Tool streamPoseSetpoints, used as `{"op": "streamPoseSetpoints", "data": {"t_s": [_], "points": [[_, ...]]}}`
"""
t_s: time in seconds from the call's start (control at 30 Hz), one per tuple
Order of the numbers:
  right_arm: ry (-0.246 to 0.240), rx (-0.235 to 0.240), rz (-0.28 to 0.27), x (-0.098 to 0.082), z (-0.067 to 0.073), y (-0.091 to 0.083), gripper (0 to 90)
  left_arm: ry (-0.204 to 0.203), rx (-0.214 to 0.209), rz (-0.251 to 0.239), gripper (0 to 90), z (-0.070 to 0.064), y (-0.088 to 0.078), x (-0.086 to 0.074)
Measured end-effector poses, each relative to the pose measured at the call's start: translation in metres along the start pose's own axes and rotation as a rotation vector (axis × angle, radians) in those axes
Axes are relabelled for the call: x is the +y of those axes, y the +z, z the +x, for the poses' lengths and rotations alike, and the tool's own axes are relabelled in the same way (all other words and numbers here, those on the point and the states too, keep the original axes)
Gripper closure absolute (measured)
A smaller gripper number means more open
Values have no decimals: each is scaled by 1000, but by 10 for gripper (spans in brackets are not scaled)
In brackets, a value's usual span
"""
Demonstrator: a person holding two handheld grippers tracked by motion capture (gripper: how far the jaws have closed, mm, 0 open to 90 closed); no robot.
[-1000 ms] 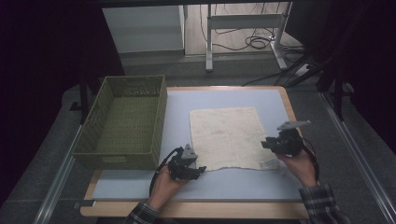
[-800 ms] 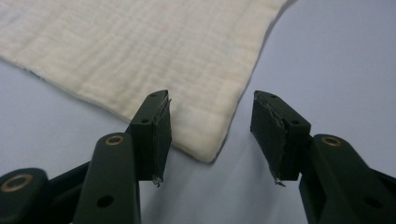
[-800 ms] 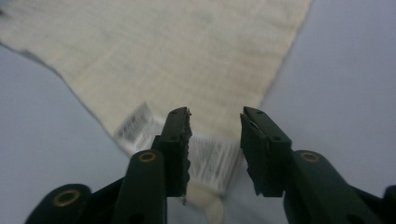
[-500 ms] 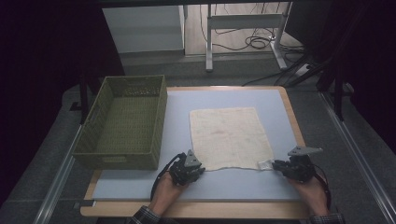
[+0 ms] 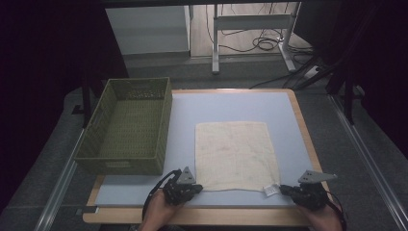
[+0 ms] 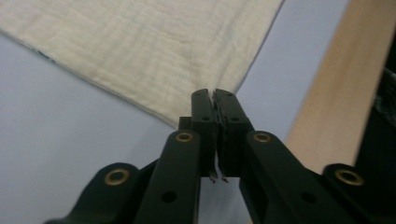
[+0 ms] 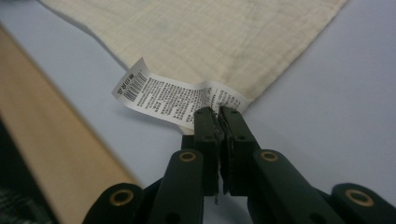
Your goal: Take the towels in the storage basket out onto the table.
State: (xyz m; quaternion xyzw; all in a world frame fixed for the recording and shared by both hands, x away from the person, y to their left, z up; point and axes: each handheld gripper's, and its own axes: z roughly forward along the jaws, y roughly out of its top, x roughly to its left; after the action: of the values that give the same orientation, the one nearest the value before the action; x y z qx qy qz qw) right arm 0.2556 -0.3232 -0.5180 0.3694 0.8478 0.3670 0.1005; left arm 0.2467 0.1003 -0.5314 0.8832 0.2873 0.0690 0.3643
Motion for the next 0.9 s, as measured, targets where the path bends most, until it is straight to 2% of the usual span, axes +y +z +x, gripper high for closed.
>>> {"op": "streamPoseSetpoints", "data": {"t_s": [0.07,0.1,0.13,0.23,0.33,0.4,0.47,0.53,0.6,0.67,0.8,0.9], "points": [[4,11,7,-2,4,-4,817,0,52,-23,739,0,-5,-1],[4,8,9,-2,5,-7,799,-18,67,-44,702,6,-9,3],[4,8,9,-2,5,-7,799,-18,67,-44,594,6,-9,3],[23,0,-13,7,-4,-13,730,-44,90,-56,542,16,-8,10],[33,-5,-27,17,-13,-11,675,-52,117,-54,474,26,-2,18],[34,-15,-17,25,-19,-5,602,-61,126,-58,420,32,2,25],[37,-47,-29,34,-24,0,544,-72,139,-68,384,37,4,32],[43,-53,-49,44,-30,5,510,-86,141,-76,344,43,6,39],[27,-73,-61,52,-36,10,487,-100,134,-80,313,48,6,47],[40,-73,-75,60,-42,14,457,-113,139,-86,296,52,5,53],[54,-81,-68,72,-53,27,391,-148,151,-82,294,66,10,64],[43,-93,-51,80,-59,36,384,-149,189,-67,332,77,19,70]]}}
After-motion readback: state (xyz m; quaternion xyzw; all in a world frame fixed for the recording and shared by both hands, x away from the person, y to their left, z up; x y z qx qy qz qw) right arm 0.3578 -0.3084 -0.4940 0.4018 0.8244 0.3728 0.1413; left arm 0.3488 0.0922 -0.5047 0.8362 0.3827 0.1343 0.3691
